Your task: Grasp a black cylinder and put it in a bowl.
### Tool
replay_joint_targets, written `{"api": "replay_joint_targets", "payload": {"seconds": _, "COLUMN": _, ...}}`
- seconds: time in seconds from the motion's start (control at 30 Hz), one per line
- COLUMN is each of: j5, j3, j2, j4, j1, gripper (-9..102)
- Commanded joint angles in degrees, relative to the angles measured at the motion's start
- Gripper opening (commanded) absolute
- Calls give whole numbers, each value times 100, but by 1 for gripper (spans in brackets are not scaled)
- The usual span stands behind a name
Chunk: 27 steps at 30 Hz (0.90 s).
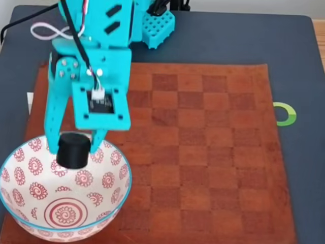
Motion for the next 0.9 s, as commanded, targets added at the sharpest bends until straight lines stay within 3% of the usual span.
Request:
{"api": "replay_joint_targets", "payload": {"seconds": 0.0, "j5": -44, "j3": -281, "j2": 0, "j4": -264, "j1": 35, "gripper": 14}}
{"api": "replay_joint_targets", "payload": {"seconds": 0.4, "j5": -246, "j3": -360, "j2": -88, "j4": -510, "j1": 158, "gripper": 14}}
{"api": "replay_joint_targets", "payload": {"seconds": 0.63, "j5": -255, "j3": -325, "j2": -88, "j4": -448, "j1": 193, "gripper": 24}}
{"api": "replay_joint_targets", "payload": {"seconds": 0.87, "j5": -255, "j3": -264, "j2": -26, "j4": -387, "j1": 211, "gripper": 21}}
